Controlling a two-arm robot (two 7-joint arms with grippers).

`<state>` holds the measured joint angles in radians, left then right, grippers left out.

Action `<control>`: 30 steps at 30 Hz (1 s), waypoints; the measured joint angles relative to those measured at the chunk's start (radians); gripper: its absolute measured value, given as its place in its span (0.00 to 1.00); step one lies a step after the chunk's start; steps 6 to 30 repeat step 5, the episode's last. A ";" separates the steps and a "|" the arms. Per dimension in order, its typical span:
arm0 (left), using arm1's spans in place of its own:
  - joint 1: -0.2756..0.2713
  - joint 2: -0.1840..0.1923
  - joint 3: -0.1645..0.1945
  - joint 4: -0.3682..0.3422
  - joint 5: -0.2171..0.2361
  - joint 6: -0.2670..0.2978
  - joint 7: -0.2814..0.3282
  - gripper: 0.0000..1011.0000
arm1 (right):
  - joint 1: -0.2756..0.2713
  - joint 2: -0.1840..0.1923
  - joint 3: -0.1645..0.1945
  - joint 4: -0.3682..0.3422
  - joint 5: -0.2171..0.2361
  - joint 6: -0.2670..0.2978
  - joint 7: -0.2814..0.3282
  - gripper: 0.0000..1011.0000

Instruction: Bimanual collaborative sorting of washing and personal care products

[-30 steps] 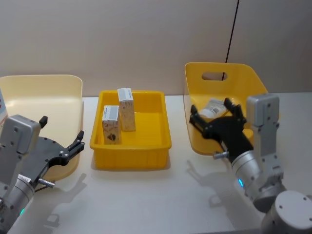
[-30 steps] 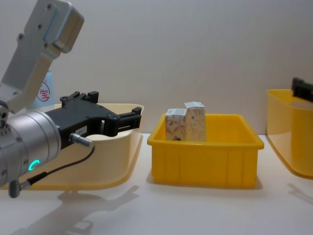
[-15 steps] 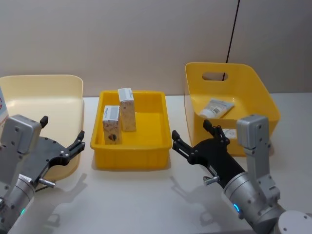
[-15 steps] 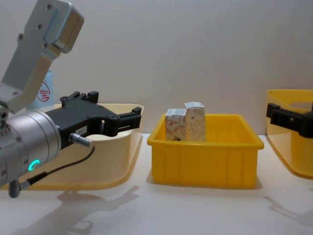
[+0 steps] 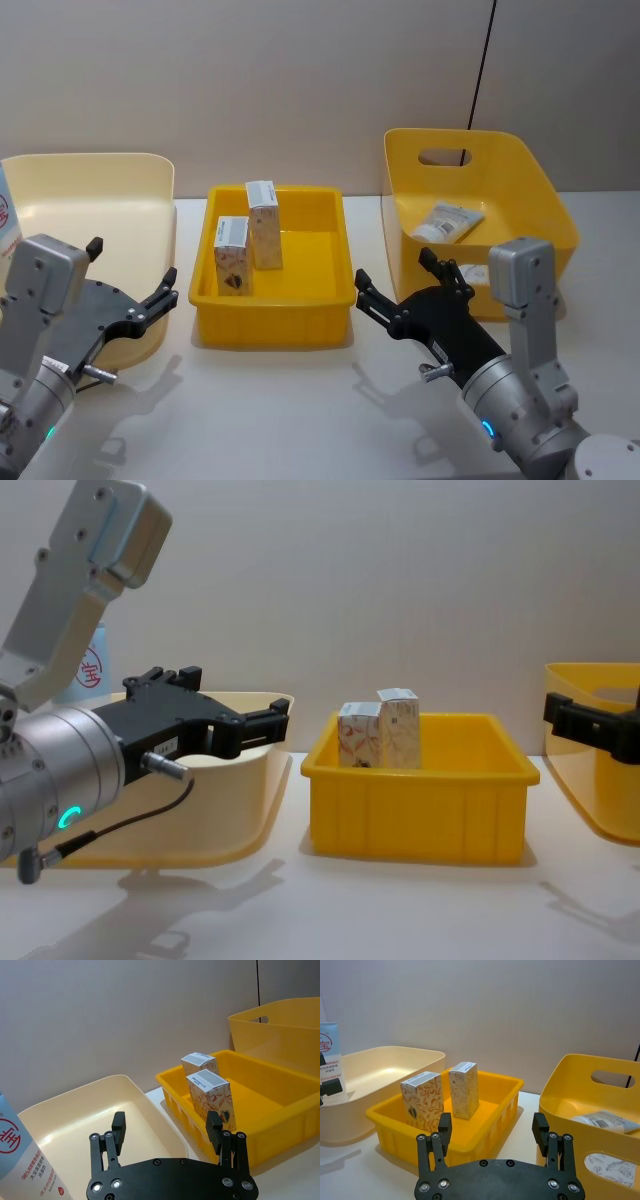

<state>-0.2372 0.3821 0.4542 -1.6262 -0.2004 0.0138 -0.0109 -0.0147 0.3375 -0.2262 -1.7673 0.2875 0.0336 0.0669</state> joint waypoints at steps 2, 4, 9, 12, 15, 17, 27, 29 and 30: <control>0.000 0.000 0.000 0.000 0.000 0.000 0.000 0.99 | 0.000 0.000 0.000 0.000 0.000 0.000 0.000 0.99; 0.000 0.000 0.000 0.000 0.000 0.000 0.000 0.99 | 0.000 0.000 0.000 0.000 0.000 0.000 0.000 0.99; 0.000 0.000 0.000 0.000 0.000 0.000 0.000 0.99 | 0.000 0.000 0.000 0.000 0.000 0.000 0.000 0.99; 0.000 0.000 0.000 0.000 0.000 0.000 0.000 0.99 | 0.000 0.000 0.000 0.000 0.000 0.000 0.000 0.99; 0.000 0.000 0.000 0.000 0.000 0.000 0.000 0.99 | 0.000 0.000 0.000 0.000 0.000 0.000 0.000 0.99; 0.000 0.000 0.000 0.000 0.000 0.000 0.000 0.99 | 0.000 0.000 0.000 0.000 0.000 0.000 0.000 0.99; 0.000 0.000 0.000 0.000 0.000 0.000 0.000 0.99 | 0.000 0.000 0.000 0.000 0.000 0.000 0.000 0.99; 0.000 0.000 0.000 0.000 0.000 0.000 0.000 0.99 | 0.000 0.000 0.000 0.000 0.000 0.000 0.000 0.99; 0.000 0.000 0.000 0.000 0.000 0.000 0.000 0.99 | 0.000 0.000 0.000 0.000 0.000 0.000 0.000 0.99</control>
